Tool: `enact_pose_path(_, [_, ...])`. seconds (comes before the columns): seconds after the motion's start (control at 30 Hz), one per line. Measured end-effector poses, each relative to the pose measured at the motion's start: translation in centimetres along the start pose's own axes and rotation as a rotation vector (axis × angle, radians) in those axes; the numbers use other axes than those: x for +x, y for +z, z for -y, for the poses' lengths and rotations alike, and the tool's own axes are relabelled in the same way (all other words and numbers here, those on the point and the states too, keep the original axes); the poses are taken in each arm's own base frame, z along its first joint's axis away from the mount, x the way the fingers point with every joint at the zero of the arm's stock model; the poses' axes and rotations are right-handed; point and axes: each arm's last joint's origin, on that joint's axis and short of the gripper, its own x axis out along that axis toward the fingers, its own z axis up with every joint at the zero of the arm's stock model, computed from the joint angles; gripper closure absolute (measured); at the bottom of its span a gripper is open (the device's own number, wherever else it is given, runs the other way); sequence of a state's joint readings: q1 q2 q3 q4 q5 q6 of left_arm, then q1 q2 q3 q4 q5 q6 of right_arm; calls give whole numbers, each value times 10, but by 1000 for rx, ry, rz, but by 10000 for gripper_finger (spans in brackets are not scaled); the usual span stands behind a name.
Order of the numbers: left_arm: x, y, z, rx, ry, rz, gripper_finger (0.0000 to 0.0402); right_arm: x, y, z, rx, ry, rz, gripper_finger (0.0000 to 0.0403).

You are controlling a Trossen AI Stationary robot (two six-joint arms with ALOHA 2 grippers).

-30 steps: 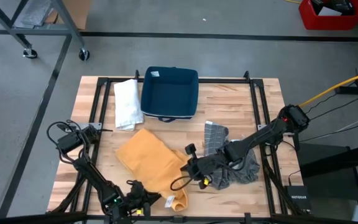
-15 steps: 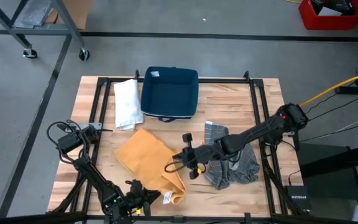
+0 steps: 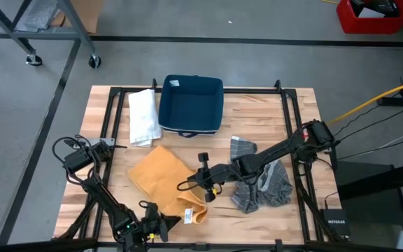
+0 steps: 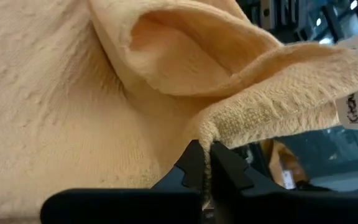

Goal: Fold towel
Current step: Fold the yellow towel

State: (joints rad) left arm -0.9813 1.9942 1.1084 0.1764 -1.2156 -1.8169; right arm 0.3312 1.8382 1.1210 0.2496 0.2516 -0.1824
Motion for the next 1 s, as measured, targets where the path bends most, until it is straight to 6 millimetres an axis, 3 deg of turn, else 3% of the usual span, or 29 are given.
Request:
enact_pose_path(0.17, [-3,-1,0,-1,-4,-8,401,5,-3,9,63,-29,5,402])
enact_pose_path(0.43, [-15,-7,-2,198,-13,-60,401,12,-6,23,143,-36,24,402])
enact_pose_path(0.83, [-16,-10,-3,226,0,-158,385,49,-20,13,145,21,35,402])
enact_pose_path(1.0, [-16,-11,-3,203,7,-194,368,63,-15,9,137,82,48,374])
